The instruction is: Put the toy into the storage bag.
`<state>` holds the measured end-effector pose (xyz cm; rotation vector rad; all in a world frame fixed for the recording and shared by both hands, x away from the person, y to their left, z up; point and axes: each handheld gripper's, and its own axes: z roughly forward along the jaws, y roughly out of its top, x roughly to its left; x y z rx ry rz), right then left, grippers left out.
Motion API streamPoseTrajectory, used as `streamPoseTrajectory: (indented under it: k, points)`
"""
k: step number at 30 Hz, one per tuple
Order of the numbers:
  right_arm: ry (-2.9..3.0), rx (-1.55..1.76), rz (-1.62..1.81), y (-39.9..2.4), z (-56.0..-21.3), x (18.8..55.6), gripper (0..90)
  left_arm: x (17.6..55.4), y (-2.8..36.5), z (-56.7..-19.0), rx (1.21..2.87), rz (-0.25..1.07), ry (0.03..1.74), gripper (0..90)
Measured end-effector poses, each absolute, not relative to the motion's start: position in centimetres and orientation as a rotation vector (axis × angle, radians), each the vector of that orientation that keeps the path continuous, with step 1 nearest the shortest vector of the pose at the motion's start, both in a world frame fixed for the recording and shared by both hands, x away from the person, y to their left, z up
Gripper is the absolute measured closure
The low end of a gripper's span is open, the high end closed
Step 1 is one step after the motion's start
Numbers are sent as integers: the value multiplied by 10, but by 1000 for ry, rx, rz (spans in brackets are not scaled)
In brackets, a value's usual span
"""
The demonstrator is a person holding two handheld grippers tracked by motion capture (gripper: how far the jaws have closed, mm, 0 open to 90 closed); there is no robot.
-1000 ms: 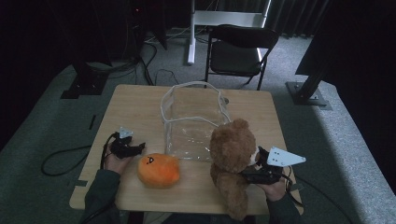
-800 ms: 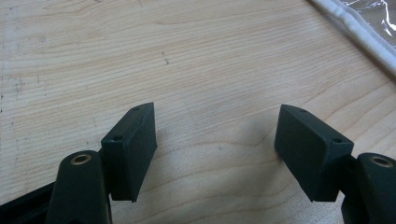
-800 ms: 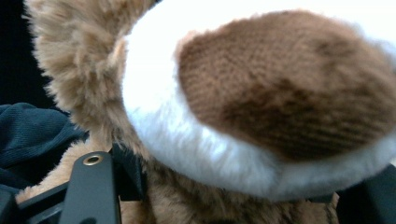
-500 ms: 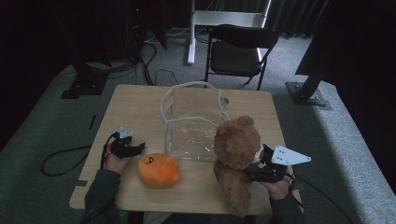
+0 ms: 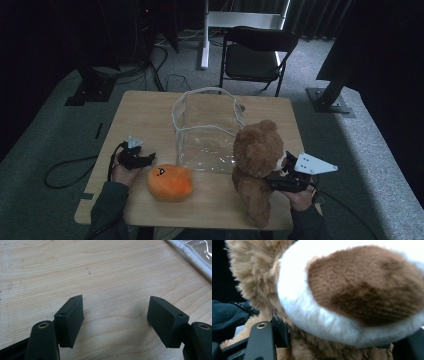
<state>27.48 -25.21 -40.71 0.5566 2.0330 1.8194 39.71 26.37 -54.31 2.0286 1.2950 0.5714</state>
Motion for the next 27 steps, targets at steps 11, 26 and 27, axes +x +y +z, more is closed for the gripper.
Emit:
streamPoseTrajectory:
  k: [11,26,27]
  points:
    - [2010,556,1813,-256,-400,278,326,397,264,-543,2029,570,1295,302]
    - [1975,567,1811,-264,-394,281,326,397,264,-543,2028,570,1295,301]
    - [1975,567,1810,-264,-394,281,326,397,264,-543,2029,570,1294,301]
